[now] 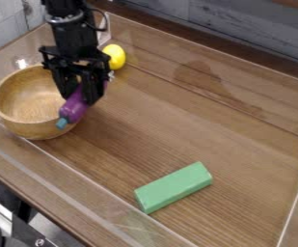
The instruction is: Put the purple eggplant in the brown bowl
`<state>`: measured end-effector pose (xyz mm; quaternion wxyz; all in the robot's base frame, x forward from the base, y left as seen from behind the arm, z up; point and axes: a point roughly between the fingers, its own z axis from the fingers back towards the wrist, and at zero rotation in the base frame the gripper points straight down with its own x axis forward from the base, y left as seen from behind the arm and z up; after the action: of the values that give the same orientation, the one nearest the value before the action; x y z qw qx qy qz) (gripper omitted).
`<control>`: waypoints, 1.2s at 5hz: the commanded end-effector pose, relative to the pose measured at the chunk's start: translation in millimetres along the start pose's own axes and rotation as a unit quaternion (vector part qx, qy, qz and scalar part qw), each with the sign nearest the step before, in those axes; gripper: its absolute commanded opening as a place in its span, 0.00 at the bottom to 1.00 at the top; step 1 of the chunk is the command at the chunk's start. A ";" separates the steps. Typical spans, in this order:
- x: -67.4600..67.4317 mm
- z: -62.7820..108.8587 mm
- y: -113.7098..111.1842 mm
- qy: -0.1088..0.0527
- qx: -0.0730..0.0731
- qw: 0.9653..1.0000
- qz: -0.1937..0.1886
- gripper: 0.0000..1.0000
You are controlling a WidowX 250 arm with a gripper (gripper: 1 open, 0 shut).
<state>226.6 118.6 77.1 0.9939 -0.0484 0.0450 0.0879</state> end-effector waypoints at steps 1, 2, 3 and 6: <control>2.5 8.7 19.6 -0.020 0.015 1.000 0.010 0.00; 1.2 5.7 32.6 -0.020 0.018 0.999 0.017 0.00; -5.5 -1.0 46.5 -0.018 0.021 0.999 0.022 0.00; 6.4 -5.9 32.4 -0.016 0.015 1.000 0.021 1.00</control>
<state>218.8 147.3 57.8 0.9915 -0.0414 0.0507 0.1123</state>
